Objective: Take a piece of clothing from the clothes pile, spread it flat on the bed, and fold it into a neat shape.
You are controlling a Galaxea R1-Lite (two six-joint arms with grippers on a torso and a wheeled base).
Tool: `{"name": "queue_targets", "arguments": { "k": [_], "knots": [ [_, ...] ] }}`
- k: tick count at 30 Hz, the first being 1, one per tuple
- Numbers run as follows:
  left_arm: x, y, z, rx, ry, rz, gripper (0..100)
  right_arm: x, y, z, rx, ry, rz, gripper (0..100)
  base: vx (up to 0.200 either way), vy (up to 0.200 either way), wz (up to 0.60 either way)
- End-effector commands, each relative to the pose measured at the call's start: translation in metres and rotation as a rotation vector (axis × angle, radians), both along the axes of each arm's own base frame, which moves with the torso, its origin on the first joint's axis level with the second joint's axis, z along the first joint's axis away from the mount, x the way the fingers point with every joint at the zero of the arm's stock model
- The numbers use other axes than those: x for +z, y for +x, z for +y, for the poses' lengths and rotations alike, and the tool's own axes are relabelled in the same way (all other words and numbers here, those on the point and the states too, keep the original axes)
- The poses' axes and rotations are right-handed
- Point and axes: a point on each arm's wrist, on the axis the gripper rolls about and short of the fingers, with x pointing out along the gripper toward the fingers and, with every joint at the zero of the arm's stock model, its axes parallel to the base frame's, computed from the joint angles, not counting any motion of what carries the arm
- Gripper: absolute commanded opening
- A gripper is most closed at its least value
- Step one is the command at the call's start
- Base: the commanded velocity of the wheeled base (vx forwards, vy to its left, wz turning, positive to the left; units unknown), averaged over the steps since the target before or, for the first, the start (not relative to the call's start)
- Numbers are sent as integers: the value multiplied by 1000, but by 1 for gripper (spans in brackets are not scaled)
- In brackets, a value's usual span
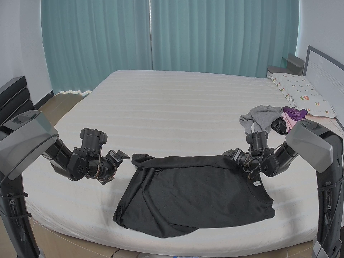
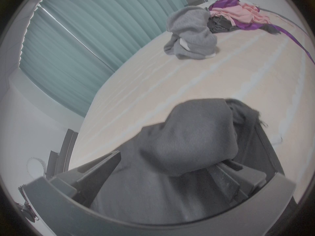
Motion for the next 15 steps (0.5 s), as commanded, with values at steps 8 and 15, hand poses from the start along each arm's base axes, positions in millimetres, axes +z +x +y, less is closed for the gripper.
{"name": "queue_targets", "arguments": {
  "k": [8, 15],
  "knots": [
    [1, 2, -1, 17, -23, -2, 100, 2, 76, -8, -105, 36, -301, 100, 0, 0, 0],
    [1, 2, 0, 17, -28, 0, 100, -1, 90, -37, -199, 19, -389, 100, 0, 0, 0]
  ]
}}
